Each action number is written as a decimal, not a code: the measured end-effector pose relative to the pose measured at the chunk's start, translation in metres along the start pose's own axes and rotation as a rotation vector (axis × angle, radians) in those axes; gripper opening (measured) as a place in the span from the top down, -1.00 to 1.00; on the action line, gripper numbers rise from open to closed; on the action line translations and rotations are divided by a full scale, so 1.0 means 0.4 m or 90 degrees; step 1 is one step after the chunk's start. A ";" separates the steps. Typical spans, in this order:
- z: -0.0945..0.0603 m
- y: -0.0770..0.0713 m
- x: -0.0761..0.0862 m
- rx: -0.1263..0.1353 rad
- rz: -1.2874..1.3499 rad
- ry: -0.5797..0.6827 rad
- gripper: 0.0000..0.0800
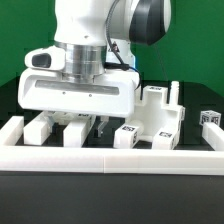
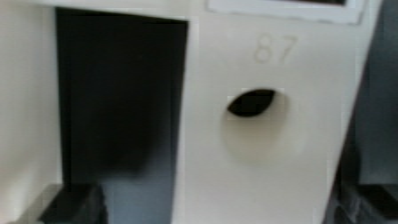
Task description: Assemble chair
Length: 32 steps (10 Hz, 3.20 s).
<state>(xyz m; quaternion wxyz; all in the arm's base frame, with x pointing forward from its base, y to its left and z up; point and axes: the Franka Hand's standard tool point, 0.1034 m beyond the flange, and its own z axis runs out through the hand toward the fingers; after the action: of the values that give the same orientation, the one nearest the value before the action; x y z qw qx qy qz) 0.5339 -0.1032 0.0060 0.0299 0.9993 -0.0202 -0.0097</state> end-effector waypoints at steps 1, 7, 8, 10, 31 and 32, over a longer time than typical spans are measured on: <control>0.000 0.000 0.000 0.000 0.000 0.000 -0.62; -0.003 0.000 0.004 0.000 0.000 0.001 0.28; -0.003 0.000 0.004 0.000 0.000 0.001 0.28; -0.002 0.000 0.004 0.000 0.000 0.001 0.28; -0.269 -0.117 0.035 0.072 0.093 0.000 0.28; -0.288 -0.155 0.036 0.077 0.126 -0.003 0.28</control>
Offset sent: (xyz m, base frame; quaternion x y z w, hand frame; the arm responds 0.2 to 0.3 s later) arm 0.0000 0.0000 0.0000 0.0000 0.0000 0.0000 1.0000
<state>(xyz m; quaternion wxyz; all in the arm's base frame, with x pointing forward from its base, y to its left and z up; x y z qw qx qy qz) 0.5533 -0.0352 0.1171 -0.0297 0.9924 -0.1194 -0.0082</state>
